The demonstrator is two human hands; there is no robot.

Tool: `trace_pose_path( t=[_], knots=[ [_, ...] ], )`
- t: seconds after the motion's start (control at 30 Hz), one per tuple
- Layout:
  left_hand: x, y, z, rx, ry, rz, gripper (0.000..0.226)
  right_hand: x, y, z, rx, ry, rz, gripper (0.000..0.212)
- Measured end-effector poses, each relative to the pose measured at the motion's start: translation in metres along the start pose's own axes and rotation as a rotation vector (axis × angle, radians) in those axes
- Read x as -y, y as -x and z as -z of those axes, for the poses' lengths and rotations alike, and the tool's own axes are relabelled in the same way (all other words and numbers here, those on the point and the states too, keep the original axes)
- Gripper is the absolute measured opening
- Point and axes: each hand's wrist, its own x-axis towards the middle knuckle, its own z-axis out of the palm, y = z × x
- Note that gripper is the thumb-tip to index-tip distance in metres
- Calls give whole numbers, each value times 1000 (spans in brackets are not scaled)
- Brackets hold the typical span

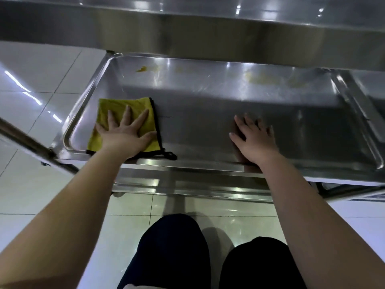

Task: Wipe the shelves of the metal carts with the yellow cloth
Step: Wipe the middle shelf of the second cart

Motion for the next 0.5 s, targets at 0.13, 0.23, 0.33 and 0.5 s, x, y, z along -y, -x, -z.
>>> trace_pose_path(
  t=[0.13, 0.23, 0.33, 0.5],
  knots=[
    [-92, 3, -7, -21, -33, -148, 76, -45, 6, 7, 14, 8, -193, 62],
    [-169, 14, -15, -40, -24, -267, 77, -58, 12, 5, 55, -14, -248, 58],
    [-239, 30, -22, -27, -7, -362, 77, -57, 11, 3, 19, -64, -233, 52],
    [-291, 42, -24, 38, -12, -358, 76, -63, 13, 6, -135, -404, -323, 46]
  ],
)
